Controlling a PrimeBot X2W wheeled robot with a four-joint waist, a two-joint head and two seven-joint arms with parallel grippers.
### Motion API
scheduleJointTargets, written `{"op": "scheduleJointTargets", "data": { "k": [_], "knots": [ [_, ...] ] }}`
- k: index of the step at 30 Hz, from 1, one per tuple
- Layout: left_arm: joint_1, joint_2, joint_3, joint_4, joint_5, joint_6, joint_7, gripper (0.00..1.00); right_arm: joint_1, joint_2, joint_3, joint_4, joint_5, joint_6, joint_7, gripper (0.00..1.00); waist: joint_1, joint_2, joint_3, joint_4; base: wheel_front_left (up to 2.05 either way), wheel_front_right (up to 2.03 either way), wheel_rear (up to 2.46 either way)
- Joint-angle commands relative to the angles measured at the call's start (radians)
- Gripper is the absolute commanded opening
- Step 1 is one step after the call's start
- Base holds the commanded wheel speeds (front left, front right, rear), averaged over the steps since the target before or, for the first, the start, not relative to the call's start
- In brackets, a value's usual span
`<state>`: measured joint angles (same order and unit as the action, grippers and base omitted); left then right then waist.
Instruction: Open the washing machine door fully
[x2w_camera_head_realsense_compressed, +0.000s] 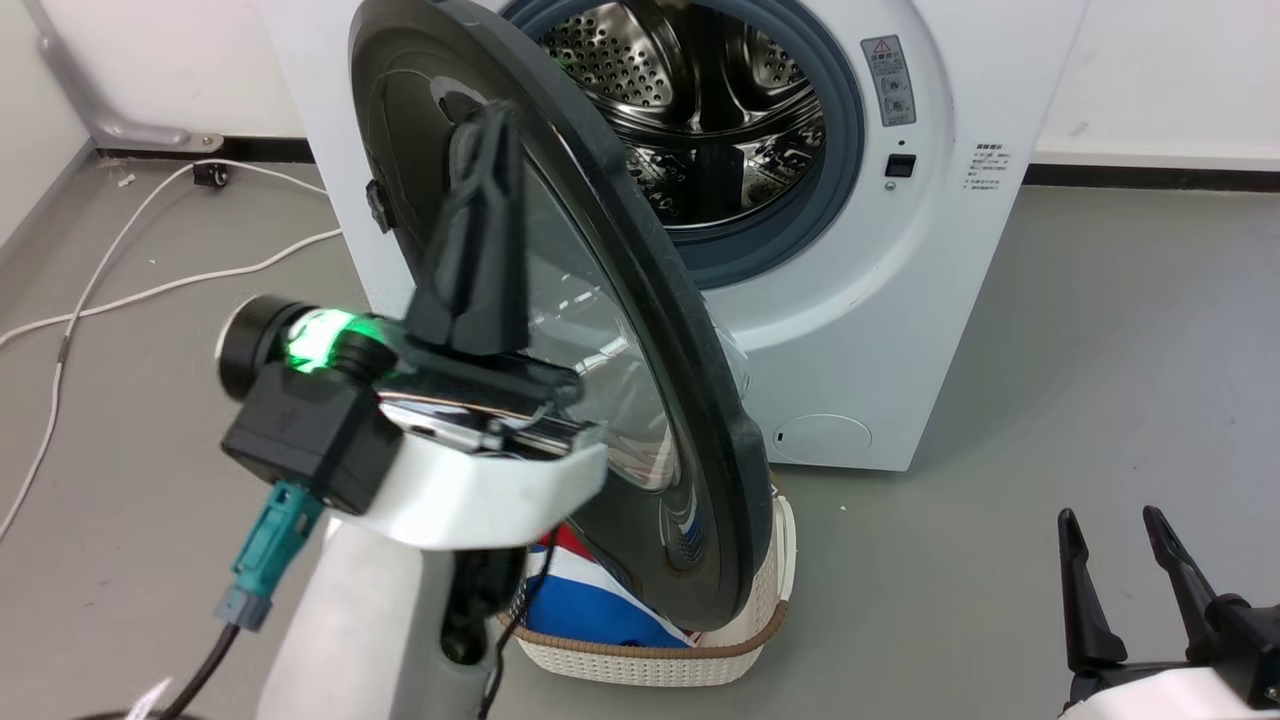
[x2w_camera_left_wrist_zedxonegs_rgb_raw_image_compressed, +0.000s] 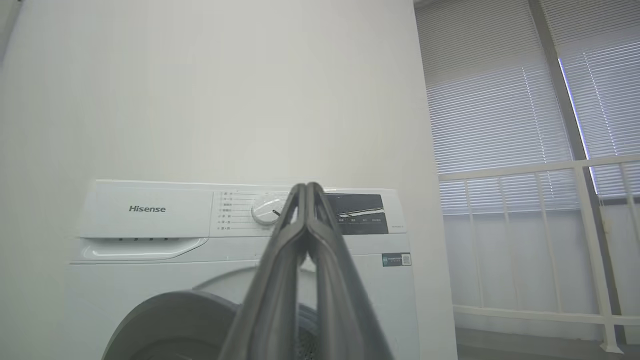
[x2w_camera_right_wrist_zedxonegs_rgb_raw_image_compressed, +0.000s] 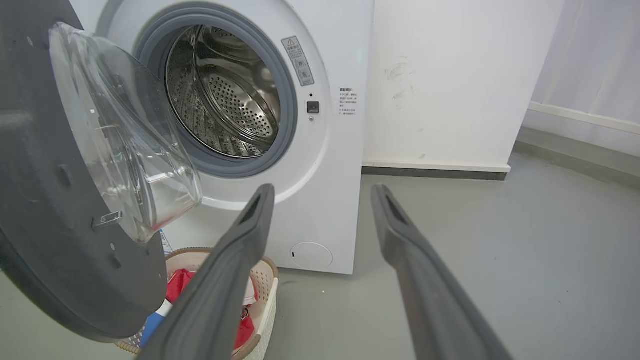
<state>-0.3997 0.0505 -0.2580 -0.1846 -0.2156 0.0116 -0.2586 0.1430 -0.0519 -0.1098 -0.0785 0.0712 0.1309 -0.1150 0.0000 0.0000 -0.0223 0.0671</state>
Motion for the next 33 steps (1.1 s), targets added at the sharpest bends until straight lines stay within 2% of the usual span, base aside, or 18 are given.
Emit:
{"op": "scheduleJointTargets", "data": {
  "k": [1,9,14,18,25,33],
  "knots": [
    [-0.023,0.0,-0.04,-0.043,-0.013,0.008,0.017,0.0,-0.004,0.003,0.001,-0.003,0.005,0.0,-0.003,1.0,0.0,0.0,0.001,0.001,0.0,0.0,0.0],
    [-0.004,0.0,-0.287,-0.141,-0.077,-0.014,0.124,0.0,0.005,0.003,-0.003,0.001,0.014,0.0,-0.004,1.0,0.0,0.0,0.006,0.005,0.0,0.0,0.0],
    [0.05,0.0,-0.459,-0.124,-0.144,-0.047,0.213,0.0,0.004,0.003,-0.01,0.001,0.02,0.0,-0.006,1.0,0.0,0.0,0.014,0.007,0.0,0.0,0.0],
    [0.089,0.0,-0.559,-0.075,-0.186,-0.064,0.273,0.0,0.0,0.003,-0.015,0.003,0.021,0.0,-0.005,1.0,0.0,0.0,0.026,0.013,0.0,0.0,0.0],
    [0.137,0.007,-0.637,0.064,-0.219,-0.082,0.326,0.0,-0.017,0.003,-0.011,0.006,0.013,0.0,-0.007,1.0,0.0,0.0,0.042,0.011,0.0,0.0,0.0],
    [0.11,0.004,-0.595,0.286,-0.213,-0.023,0.267,0.0,-0.03,0.003,-0.004,0.019,0.018,0.0,-0.011,1.0,0.0,0.0,0.049,-0.002,0.0,0.0,0.0]
  ]
}}
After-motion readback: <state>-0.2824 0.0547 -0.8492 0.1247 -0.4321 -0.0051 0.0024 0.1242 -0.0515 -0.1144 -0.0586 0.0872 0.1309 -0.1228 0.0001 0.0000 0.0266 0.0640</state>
